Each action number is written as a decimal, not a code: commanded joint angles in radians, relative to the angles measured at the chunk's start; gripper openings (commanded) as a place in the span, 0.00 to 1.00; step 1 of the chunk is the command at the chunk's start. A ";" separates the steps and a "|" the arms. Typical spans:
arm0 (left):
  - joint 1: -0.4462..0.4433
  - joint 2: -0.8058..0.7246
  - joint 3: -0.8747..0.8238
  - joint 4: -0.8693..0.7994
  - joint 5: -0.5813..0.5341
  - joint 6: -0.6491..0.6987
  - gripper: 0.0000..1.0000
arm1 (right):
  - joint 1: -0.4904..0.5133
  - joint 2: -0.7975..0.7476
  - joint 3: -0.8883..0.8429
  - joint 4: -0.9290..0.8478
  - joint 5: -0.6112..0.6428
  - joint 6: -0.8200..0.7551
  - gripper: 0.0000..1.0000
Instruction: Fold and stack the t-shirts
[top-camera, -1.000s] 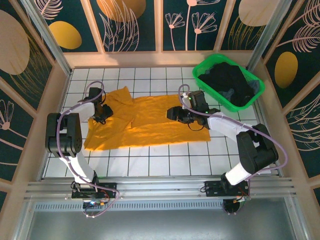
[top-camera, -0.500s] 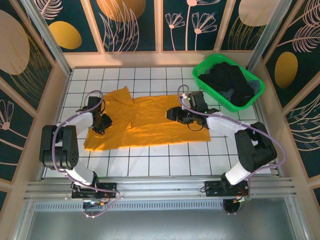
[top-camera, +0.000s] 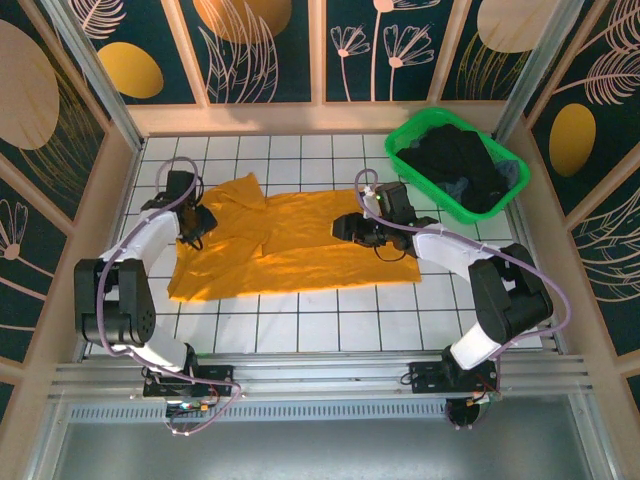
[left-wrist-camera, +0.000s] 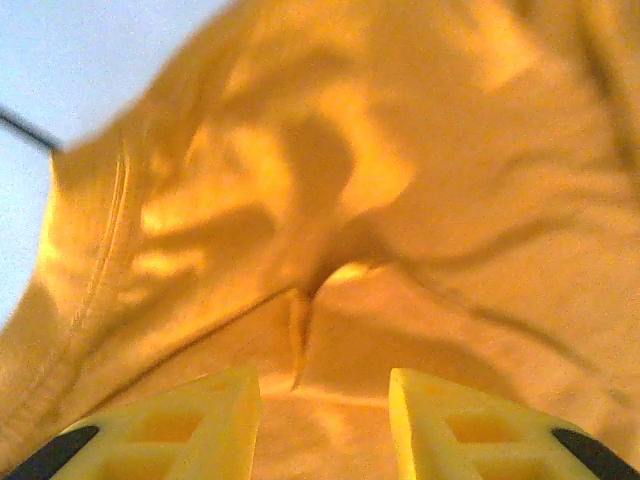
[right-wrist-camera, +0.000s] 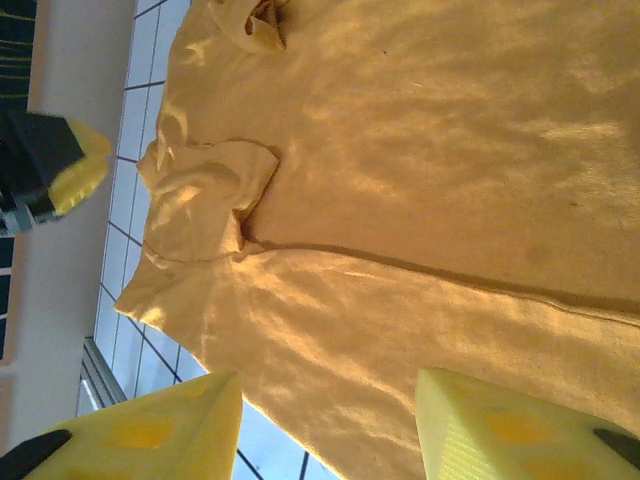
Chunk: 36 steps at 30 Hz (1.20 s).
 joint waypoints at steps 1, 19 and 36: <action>0.013 0.069 0.049 0.014 0.016 0.018 0.38 | 0.007 -0.027 0.006 0.061 -0.046 -0.007 0.50; 0.012 0.222 0.066 0.037 0.035 0.078 0.32 | 0.010 -0.011 0.032 0.059 -0.050 -0.013 0.50; 0.009 0.227 0.039 0.053 0.057 0.070 0.20 | 0.010 0.001 0.033 0.058 -0.046 -0.008 0.49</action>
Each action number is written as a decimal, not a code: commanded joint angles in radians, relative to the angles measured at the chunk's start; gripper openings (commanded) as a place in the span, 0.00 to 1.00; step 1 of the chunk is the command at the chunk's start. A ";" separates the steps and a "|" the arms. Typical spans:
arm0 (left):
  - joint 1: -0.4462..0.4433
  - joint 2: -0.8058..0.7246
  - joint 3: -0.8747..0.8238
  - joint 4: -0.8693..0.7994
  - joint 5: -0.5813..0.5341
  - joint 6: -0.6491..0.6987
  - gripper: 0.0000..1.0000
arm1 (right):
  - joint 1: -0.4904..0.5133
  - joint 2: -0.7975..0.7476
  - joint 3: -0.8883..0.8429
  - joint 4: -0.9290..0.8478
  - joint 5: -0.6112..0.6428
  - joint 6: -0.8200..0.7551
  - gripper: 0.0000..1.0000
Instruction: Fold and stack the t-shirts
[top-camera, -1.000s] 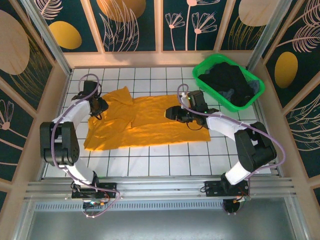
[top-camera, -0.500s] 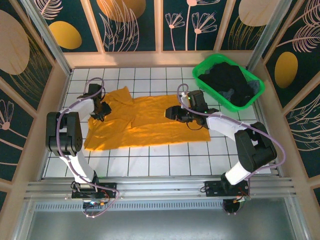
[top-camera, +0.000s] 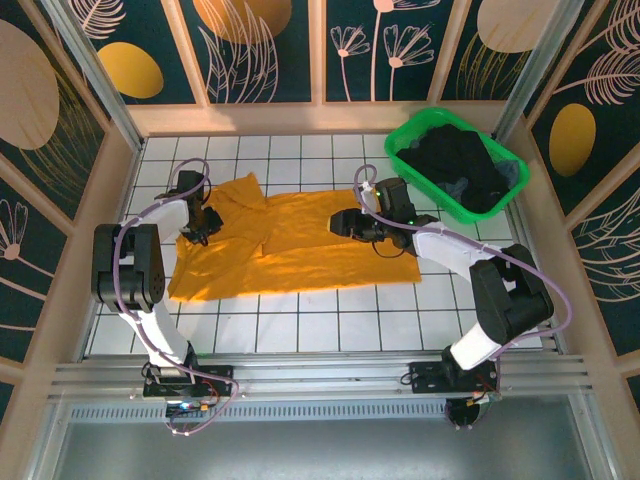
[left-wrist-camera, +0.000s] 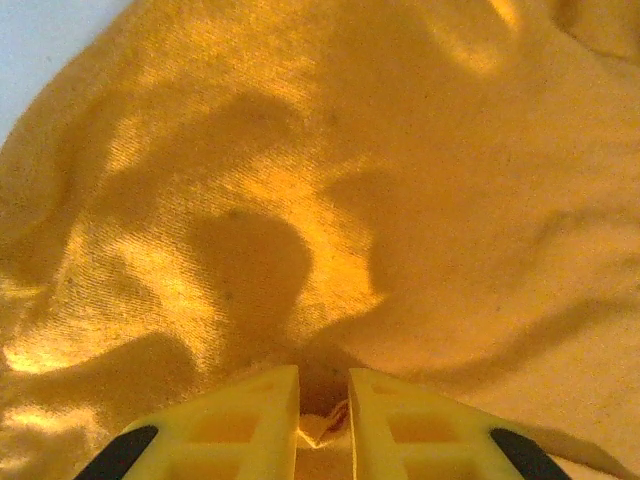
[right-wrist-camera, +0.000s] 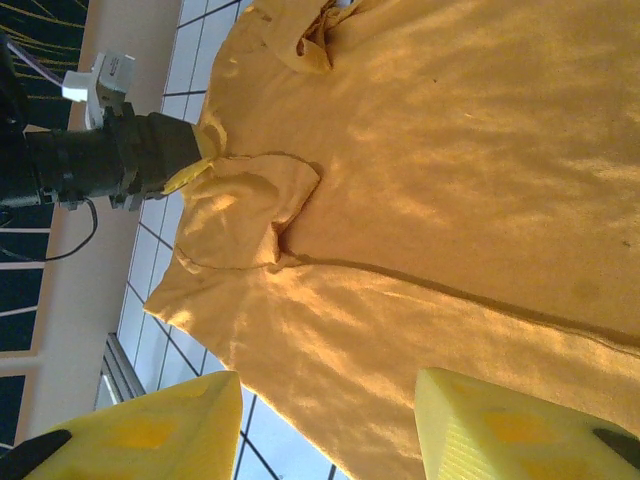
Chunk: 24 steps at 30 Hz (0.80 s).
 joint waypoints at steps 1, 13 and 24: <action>0.000 -0.007 -0.019 0.008 0.017 0.005 0.20 | 0.007 0.006 0.013 0.027 -0.017 -0.007 0.50; -0.014 0.003 -0.020 0.023 0.013 -0.012 0.10 | 0.005 0.010 0.018 0.019 -0.012 -0.009 0.50; -0.020 -0.090 0.018 -0.003 -0.041 -0.026 0.00 | 0.006 0.009 0.013 0.022 -0.011 -0.008 0.50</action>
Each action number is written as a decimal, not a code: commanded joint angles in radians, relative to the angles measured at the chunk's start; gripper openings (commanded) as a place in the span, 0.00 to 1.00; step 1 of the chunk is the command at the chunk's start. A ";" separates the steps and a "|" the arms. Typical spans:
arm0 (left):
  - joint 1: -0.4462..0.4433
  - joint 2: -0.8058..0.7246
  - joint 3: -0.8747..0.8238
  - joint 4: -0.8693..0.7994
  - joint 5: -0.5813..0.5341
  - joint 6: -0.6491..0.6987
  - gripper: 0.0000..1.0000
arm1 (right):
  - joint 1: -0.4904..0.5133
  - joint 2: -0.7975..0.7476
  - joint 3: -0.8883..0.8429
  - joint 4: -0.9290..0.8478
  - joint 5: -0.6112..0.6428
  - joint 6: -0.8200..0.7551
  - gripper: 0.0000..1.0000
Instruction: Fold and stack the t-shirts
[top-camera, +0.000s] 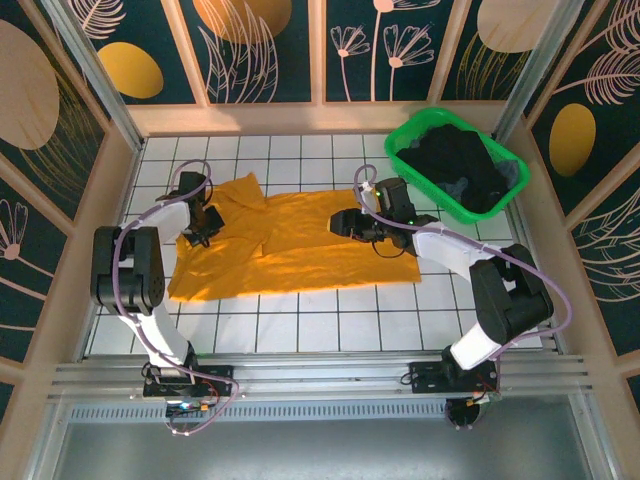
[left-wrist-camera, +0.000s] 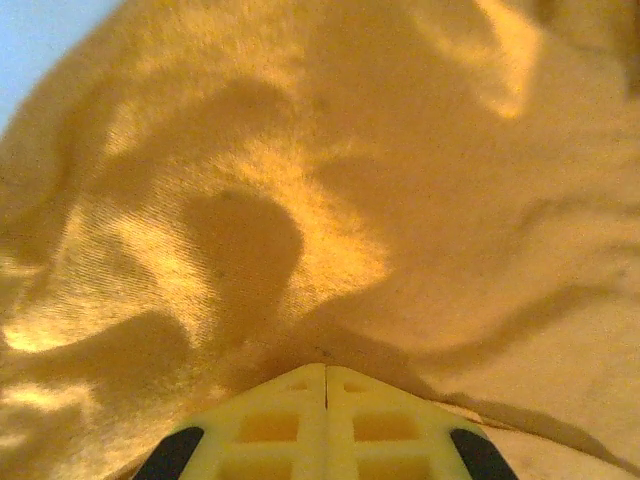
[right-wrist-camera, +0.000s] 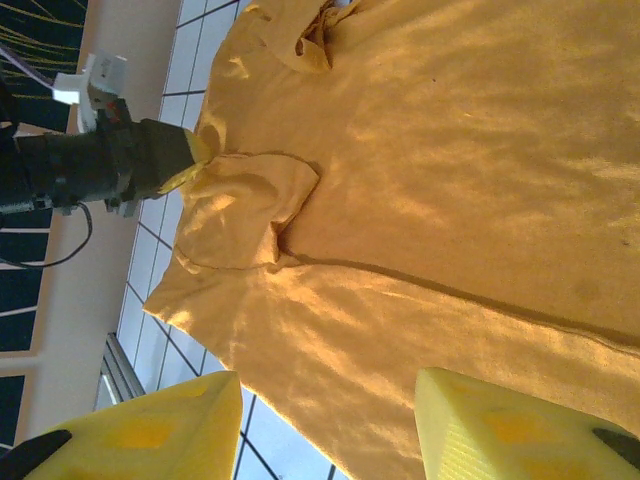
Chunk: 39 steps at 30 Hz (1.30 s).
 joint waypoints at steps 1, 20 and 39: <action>-0.006 -0.055 0.038 -0.019 -0.030 -0.010 0.00 | 0.005 0.009 0.014 0.022 -0.013 -0.008 0.50; -0.006 0.039 0.178 -0.029 0.010 0.033 0.00 | 0.004 0.008 0.007 0.015 -0.010 -0.014 0.50; -0.040 0.090 0.250 -0.097 -0.153 0.032 0.59 | -0.112 -0.076 -0.168 0.067 0.145 0.098 0.44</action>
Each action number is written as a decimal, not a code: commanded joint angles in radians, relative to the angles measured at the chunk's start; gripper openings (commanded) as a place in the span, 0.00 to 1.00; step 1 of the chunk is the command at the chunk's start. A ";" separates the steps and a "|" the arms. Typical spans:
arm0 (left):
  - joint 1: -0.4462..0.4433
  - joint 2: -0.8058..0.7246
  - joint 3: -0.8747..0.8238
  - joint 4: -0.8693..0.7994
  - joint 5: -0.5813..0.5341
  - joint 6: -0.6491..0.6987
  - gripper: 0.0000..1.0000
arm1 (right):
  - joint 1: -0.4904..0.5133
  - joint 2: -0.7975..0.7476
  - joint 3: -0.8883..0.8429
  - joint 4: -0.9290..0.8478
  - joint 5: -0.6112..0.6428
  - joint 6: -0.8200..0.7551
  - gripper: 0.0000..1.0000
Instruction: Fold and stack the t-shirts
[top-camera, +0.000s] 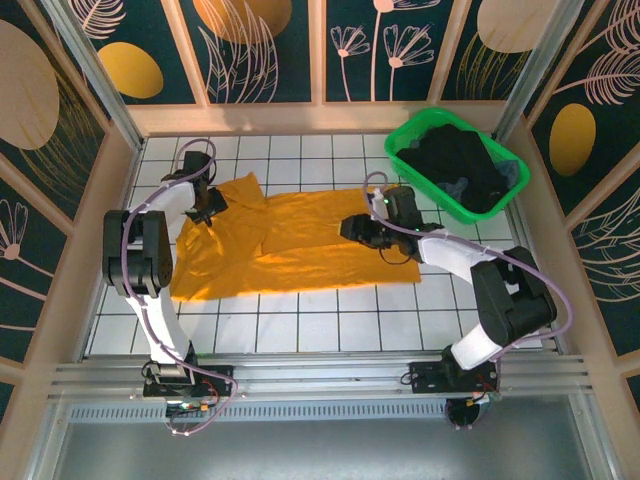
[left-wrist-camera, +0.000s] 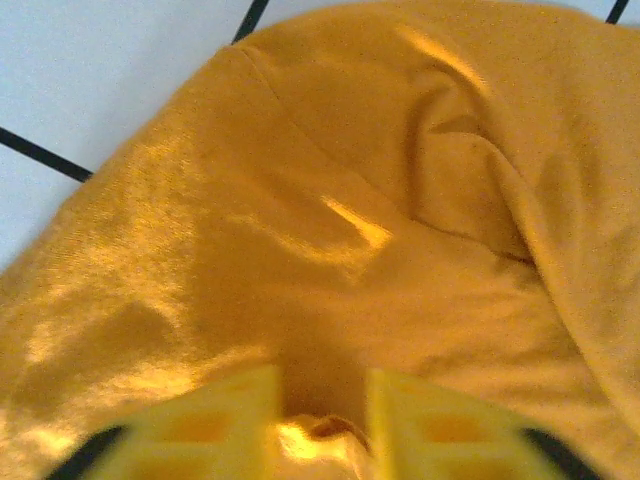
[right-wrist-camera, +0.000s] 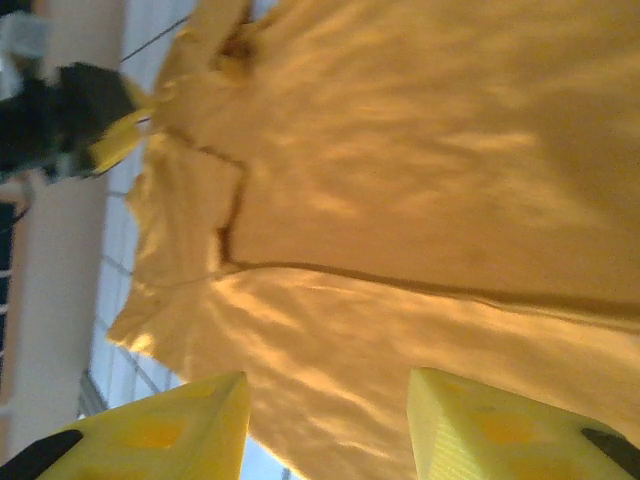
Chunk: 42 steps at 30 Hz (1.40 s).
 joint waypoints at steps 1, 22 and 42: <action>-0.023 -0.111 -0.023 -0.051 -0.082 -0.032 0.55 | -0.064 -0.057 -0.056 -0.004 0.105 0.044 0.42; 0.030 -0.271 -0.548 0.053 0.001 -0.352 0.09 | -0.082 0.019 -0.170 -0.342 0.234 -0.058 0.28; 0.016 -0.174 -0.010 -0.086 -0.035 -0.181 0.29 | -0.068 -0.126 -0.034 -0.298 0.262 -0.066 0.40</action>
